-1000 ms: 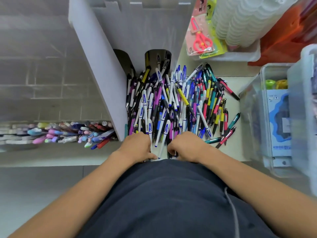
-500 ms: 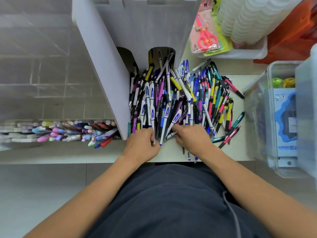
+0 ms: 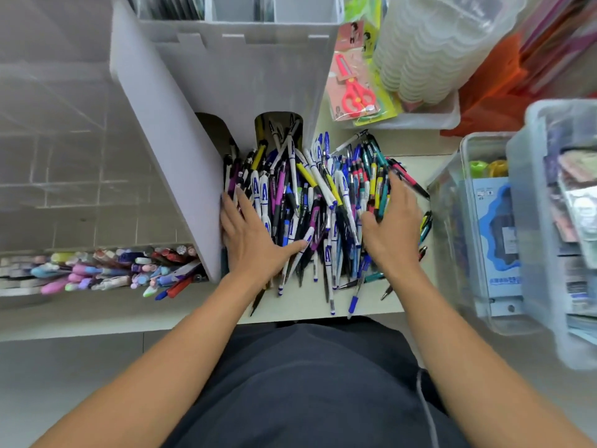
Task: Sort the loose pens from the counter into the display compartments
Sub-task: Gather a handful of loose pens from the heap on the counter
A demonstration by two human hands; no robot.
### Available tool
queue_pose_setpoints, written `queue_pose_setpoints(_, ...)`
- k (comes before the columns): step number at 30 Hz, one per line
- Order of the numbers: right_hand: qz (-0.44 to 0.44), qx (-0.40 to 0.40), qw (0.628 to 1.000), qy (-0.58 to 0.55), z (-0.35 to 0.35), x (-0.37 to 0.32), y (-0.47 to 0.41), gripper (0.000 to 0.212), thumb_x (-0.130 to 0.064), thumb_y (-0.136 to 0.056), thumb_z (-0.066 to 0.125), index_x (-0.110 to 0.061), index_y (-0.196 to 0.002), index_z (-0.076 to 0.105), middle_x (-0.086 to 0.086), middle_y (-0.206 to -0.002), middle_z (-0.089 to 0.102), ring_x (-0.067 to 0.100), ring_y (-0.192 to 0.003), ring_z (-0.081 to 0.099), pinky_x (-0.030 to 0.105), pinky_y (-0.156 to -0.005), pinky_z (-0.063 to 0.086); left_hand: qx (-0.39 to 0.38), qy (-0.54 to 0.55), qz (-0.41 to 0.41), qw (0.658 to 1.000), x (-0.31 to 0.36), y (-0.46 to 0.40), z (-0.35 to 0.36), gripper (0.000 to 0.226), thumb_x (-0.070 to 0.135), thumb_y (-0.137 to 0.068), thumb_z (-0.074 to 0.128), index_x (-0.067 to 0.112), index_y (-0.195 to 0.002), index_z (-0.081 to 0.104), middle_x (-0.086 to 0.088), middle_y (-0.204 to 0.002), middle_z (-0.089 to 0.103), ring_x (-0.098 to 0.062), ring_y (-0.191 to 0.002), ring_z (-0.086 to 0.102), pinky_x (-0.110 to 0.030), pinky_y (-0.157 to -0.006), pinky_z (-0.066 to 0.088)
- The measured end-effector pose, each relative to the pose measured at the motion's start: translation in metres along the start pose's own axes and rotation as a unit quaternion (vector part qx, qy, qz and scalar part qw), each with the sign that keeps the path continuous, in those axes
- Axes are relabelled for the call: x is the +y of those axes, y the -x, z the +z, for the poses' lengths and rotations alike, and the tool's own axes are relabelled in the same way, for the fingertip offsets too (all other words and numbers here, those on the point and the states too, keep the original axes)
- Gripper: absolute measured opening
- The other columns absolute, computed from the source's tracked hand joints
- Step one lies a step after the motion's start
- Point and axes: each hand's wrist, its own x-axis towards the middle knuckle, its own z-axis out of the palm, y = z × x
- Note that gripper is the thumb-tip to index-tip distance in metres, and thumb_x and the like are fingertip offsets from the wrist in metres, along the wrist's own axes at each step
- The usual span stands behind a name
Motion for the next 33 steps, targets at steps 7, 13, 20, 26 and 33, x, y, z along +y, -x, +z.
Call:
queue_pose_setpoints(7,0.287,-0.063,0.954,-0.064,0.009,0.053,0.017,0.122,-0.087,-0.075,0.051,-0.019,-0.162,-0.001,0.017,-0.168,-0.002,0.039,-0.154,-0.004,0.055,-0.124,0.005,-0.003,-0.012,-0.011,1.0,-0.004,-0.004,0.018,0.155,0.085,-0.057,0.072,0.015,-0.155,-0.025,-0.019,-0.164,-0.023,-0.036,-0.153,-0.015,-0.046,-0.122,-0.002)
queue_pose_setpoints(13,0.208,-0.078,0.975,-0.013,0.017,0.032,-0.011,0.133,-0.093,-0.065,0.055,-0.017,-0.161,0.002,0.013,-0.166,0.01,0.035,-0.153,0.008,0.056,-0.122,0.017,-0.012,-0.003,-0.049,0.999,0.007,-0.017,0.013,0.169,0.082,-0.041,0.082,0.018,-0.155,-0.025,-0.025,-0.164,-0.005,-0.04,-0.152,0.002,-0.05,-0.123,0.01)
queue_pose_setpoints(20,0.21,-0.049,0.975,-0.055,0.052,-0.011,-0.009,0.118,-0.074,-0.081,0.062,-0.016,-0.161,-0.002,0.014,-0.163,0.014,0.034,-0.149,0.013,0.051,-0.12,0.02,0.011,-0.012,-0.063,0.998,0.009,-0.024,0.011,0.165,0.078,-0.043,0.085,0.016,-0.156,-0.017,-0.026,-0.157,0.018,-0.041,-0.142,0.025,-0.048,-0.117,0.025)
queue_pose_setpoints(26,0.19,-0.064,0.967,-0.155,0.056,-0.027,-0.012,0.106,-0.062,-0.083,0.069,-0.018,-0.16,0.01,0.011,-0.16,0.023,0.032,-0.148,0.022,0.049,-0.12,0.026,-0.003,0.065,-0.042,0.997,0.008,-0.027,0.005,0.154,0.059,-0.051,0.093,0.015,-0.158,-0.008,-0.022,-0.156,0.03,-0.038,-0.141,0.033,-0.047,-0.117,0.031)
queue_pose_setpoints(33,0.198,-0.107,0.932,-0.282,0.056,-0.039,-0.014,0.103,-0.048,-0.081,0.079,-0.027,-0.158,0.014,-0.001,-0.155,0.036,0.02,-0.136,0.041,0.039,-0.11,0.038,-0.02,0.151,-0.041,0.988,0.0,-0.036,-0.003,0.145,0.048,-0.05,0.096,0.025,-0.157,0.002,-0.01,-0.157,0.036,-0.031,-0.14,0.041,-0.044,-0.113,0.041)
